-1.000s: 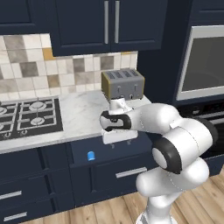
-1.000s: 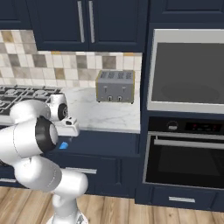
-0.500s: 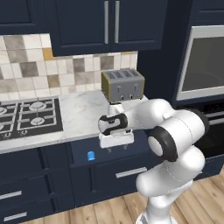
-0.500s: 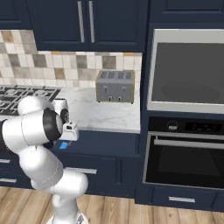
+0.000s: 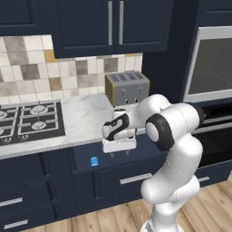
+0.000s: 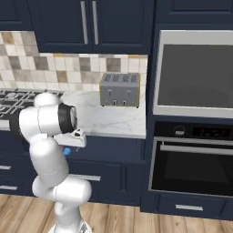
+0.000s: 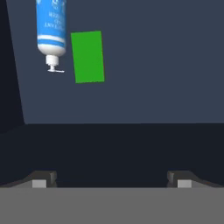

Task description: Restock the sink supplies by placing the sponge and soap dispenser on the counter and next to the sink. Make sure the soap dispenser is upright.

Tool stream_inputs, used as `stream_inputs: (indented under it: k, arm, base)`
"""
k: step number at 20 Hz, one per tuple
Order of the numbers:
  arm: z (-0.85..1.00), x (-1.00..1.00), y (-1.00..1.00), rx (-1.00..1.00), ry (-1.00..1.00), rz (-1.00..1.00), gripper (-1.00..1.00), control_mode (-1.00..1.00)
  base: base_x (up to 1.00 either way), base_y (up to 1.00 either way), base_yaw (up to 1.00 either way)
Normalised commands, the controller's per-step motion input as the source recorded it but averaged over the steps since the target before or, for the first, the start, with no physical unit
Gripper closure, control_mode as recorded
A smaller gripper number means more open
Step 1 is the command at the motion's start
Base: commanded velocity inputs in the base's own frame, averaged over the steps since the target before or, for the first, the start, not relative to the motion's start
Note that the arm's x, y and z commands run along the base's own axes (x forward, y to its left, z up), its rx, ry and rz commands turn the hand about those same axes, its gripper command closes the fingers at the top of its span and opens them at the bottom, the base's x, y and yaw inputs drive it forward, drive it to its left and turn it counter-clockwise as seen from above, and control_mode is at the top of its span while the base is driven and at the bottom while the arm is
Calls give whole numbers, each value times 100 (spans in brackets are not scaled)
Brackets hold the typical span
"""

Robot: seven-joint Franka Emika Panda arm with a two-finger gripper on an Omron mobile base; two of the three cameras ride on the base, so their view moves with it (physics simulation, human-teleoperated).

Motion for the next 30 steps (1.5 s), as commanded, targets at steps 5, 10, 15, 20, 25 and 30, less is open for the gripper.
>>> stream_inputs:
  k: [5, 10, 15, 20, 25, 30]
  arm:
    - [-47, 21, 10, 0, 7, 0, -100, -100]
    - [-47, 1, 12, 0, 7, 0, -100, -100]
    - [-14, -29, 7, 0, 2, 0, -100, -100]
    - [0, -95, 0, 0, 0, 0, -100, -100]
    - [0, -100, 0, 0, 0, 0, -100, -100]
    - [0, -100, 0, 1, 0, 0, -100, -100]
  base:
    - [0, 0, 0]
    - [0, 0, 0]
    - [0, 0, 0]
    - [0, 0, 0]
    - [0, 0, 0]
    - [0, 0, 0]
